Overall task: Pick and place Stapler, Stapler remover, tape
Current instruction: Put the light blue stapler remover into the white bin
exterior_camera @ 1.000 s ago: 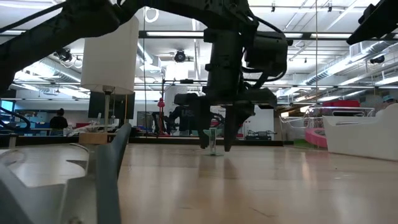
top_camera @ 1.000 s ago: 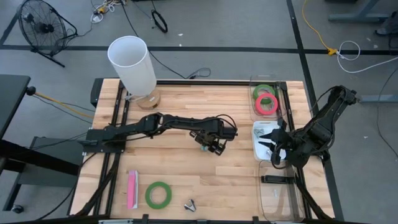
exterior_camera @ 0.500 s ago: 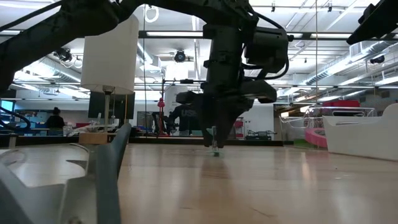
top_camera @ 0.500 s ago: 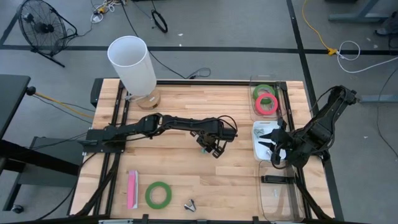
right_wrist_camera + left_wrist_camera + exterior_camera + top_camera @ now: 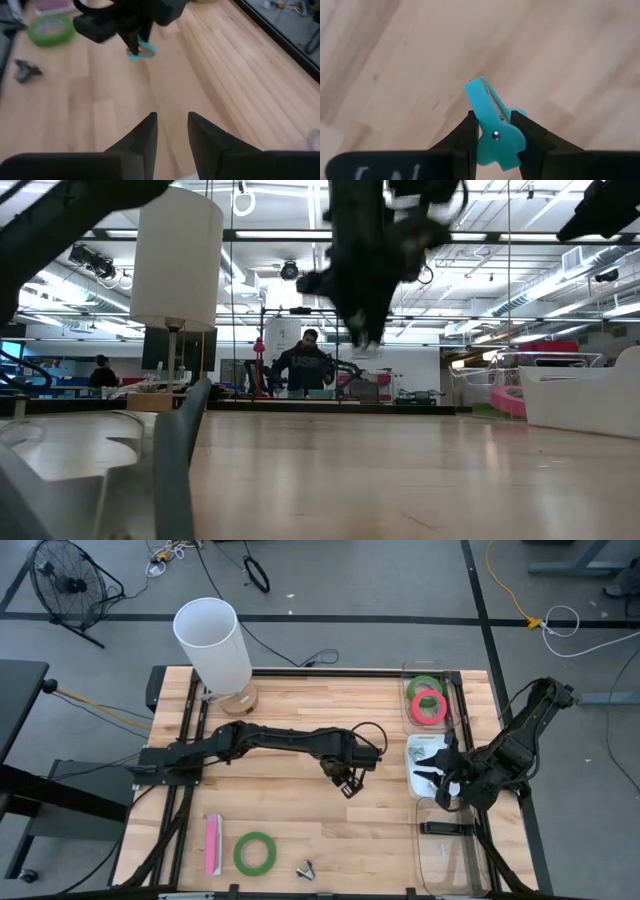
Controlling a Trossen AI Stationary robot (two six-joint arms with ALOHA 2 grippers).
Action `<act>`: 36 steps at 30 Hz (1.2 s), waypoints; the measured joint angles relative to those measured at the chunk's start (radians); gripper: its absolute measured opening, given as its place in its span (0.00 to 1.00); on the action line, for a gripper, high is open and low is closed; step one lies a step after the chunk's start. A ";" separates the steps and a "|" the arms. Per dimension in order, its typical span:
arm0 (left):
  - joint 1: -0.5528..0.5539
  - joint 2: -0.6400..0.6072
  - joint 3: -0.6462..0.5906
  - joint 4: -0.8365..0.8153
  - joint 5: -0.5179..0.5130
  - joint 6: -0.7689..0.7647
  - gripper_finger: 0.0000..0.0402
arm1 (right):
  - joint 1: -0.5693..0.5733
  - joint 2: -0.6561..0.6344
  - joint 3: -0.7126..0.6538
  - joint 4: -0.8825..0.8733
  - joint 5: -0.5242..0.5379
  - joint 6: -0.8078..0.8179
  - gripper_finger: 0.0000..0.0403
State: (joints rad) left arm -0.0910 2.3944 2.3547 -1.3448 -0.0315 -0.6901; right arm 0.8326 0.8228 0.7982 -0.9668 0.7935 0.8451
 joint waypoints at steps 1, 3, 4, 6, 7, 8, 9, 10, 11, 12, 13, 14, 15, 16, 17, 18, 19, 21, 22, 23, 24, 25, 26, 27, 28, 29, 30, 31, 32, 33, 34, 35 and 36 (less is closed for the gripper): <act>-0.013 -0.018 0.002 0.017 -0.017 0.028 0.24 | 0.000 0.000 0.000 0.028 0.000 -0.019 0.27; -0.038 -0.057 0.002 0.056 -0.063 0.085 0.24 | 0.000 0.000 0.000 0.098 -0.001 -0.073 0.27; -0.051 -0.073 0.002 0.080 -0.086 0.111 0.24 | 0.000 0.000 0.000 0.140 -0.001 -0.109 0.27; -0.073 -0.102 0.002 0.139 -0.129 0.157 0.24 | 0.000 0.000 0.000 0.223 0.000 -0.185 0.27; -0.084 -0.115 0.002 0.166 -0.148 0.177 0.24 | 0.000 0.000 0.000 0.265 -0.001 -0.219 0.27; -0.095 -0.128 0.002 0.199 -0.165 0.186 0.24 | 0.000 0.000 0.000 0.304 0.000 -0.252 0.27; -0.105 -0.139 0.002 0.228 -0.181 0.202 0.24 | 0.000 0.000 0.000 0.338 0.000 -0.282 0.27; -0.114 -0.149 0.002 0.262 -0.191 0.212 0.24 | 0.000 0.000 0.000 0.369 0.001 -0.310 0.27; -0.123 -0.157 0.002 0.294 -0.193 0.229 0.24 | 0.000 0.000 0.000 0.395 0.001 -0.332 0.27; -0.131 -0.163 0.002 0.327 -0.194 0.248 0.24 | 0.000 0.000 0.000 0.417 0.001 -0.350 0.27; -0.140 -0.166 0.002 0.357 -0.193 0.271 0.24 | 0.000 0.000 0.000 0.440 0.000 -0.362 0.27; -0.149 -0.167 0.002 0.386 -0.193 0.294 0.24 | 0.000 0.000 0.000 0.462 -0.002 -0.377 0.27; -0.156 -0.167 0.002 0.413 -0.193 0.319 0.24 | 0.000 0.000 0.000 0.480 -0.012 -0.387 0.27; -0.164 -0.167 0.002 0.434 -0.193 0.344 0.24 | 0.000 0.000 0.000 0.496 -0.026 -0.398 0.27; -0.171 -0.167 0.002 0.448 -0.193 0.368 0.24 | 0.000 0.000 0.000 0.513 -0.040 -0.409 0.27; -0.177 -0.167 0.002 0.463 -0.193 0.395 0.24 | 0.000 0.000 0.000 0.528 -0.053 -0.417 0.27; -0.184 -0.167 0.002 0.473 -0.195 0.419 0.24 | 0.000 0.000 0.000 0.537 -0.068 -0.421 0.27; -0.194 -0.167 0.002 0.483 -0.207 0.450 0.24 | 0.000 0.001 0.000 0.541 -0.075 -0.424 0.28; -0.197 -0.167 0.002 0.490 -0.213 0.462 0.24 | 0.000 0.002 0.000 0.545 -0.073 -0.423 0.30; -0.200 -0.167 0.002 0.504 -0.220 0.469 0.24 | -0.002 0.005 0.000 0.549 -0.068 -0.420 0.31; -0.201 -0.167 0.002 0.520 -0.224 0.476 0.24 | -0.005 0.009 0.000 0.554 -0.068 -0.420 0.33; -0.201 -0.167 0.002 0.540 -0.227 0.490 0.24 | -0.011 0.014 0.000 0.562 -0.069 -0.420 0.35; -0.202 -0.167 0.002 0.560 -0.227 0.506 0.24 | -0.017 0.019 0.000 0.569 -0.072 -0.419 0.37; -0.202 -0.167 0.002 0.576 -0.227 0.521 0.24 | -0.023 0.026 0.000 0.578 -0.074 -0.419 0.39; -0.204 -0.167 0.002 0.590 -0.227 0.527 0.24 | -0.030 0.034 0.000 0.584 -0.074 -0.419 0.41; -0.205 -0.167 0.002 0.600 -0.227 0.533 0.24 | -0.036 0.043 0.000 0.584 -0.074 -0.422 0.43; -0.205 -0.167 0.002 0.610 -0.227 0.542 0.24 | -0.043 0.050 0.000 0.584 -0.076 -0.431 0.44; -0.205 -0.167 0.002 0.612 -0.227 0.548 0.24 | -0.049 0.056 0.000 0.584 -0.077 -0.438 0.46; -0.205 -0.167 0.002 0.612 -0.227 0.554 0.24 | -0.054 0.060 0.000 0.585 -0.076 -0.444 0.48; -0.205 -0.167 0.002 0.612 -0.228 0.561 0.24 | -0.058 0.062 0.000 0.585 -0.077 -0.445 0.49; -0.206 -0.167 0.002 0.613 -0.227 0.564 0.24 | -0.062 0.064 0.000 0.587 -0.078 -0.445 0.50; -0.206 -0.167 0.002 0.614 -0.227 0.565 0.24 | -0.066 0.067 0.000 0.594 -0.080 -0.446 0.52; -0.206 -0.167 0.002 0.613 -0.227 0.564 0.24 | -0.070 0.068 0.000 0.603 -0.081 -0.447 0.52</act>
State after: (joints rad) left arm -0.2970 2.2276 2.3562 -0.7315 -0.2588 -0.1257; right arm 0.7623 0.8909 0.7982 -0.3641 0.7129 0.3985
